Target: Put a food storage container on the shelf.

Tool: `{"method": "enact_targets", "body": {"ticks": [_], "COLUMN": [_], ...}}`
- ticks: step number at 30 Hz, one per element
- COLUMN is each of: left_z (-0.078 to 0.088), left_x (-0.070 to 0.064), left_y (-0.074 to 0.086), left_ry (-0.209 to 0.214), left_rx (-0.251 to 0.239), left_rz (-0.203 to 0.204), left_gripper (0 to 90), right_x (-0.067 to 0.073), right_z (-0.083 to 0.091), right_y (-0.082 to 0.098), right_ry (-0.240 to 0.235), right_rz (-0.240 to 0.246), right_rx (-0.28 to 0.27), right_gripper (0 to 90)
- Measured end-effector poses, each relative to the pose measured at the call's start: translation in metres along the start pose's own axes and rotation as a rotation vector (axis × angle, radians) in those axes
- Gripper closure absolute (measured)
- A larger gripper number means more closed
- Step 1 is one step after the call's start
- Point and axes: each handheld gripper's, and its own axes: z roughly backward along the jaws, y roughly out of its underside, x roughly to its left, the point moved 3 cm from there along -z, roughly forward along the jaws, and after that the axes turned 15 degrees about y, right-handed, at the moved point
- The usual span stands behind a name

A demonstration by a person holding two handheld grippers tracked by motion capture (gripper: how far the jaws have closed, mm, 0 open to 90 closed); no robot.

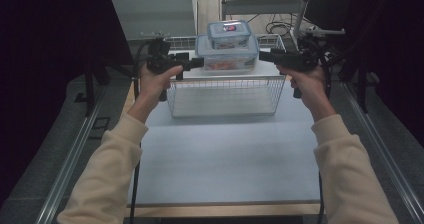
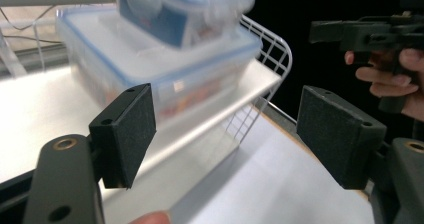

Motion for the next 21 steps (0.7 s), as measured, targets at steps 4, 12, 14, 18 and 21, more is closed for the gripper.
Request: {"method": "enact_targets", "body": {"ticks": [4, 12, 14, 18, 21], "left_z": [0.008, 0.025, 0.028, 0.030, 0.028], "left_x": [-0.010, -0.030, -0.031, -0.032, -0.031], "left_y": [0.021, 0.079, 0.100, 0.124, 0.143], "left_ry": [0.003, 0.028, 0.023, 0.014, 0.009], "left_rx": [0.008, 0.017, 0.040, 0.051, 0.066], "left_rz": [-0.015, -0.021, -0.031, -0.023, -0.013], "left_gripper": [23.1, 23.0, 23.0, 22.9, 22.8], "right_x": [0.006, 0.016, 0.017, 0.016, 0.015], "right_z": [0.013, 0.037, 0.044, 0.048, 0.049], "right_y": [0.019, 0.080, 0.105, 0.133, 0.156], "right_ry": [-0.016, -0.054, -0.044, -0.031, -0.024], "right_rz": [0.024, 0.078, 0.108, 0.135, 0.146], "right_rx": [-0.001, 0.032, 0.041, 0.060, 0.082], "right_gripper": [34.9, 34.8, 34.0, 32.9, 32.2]}}
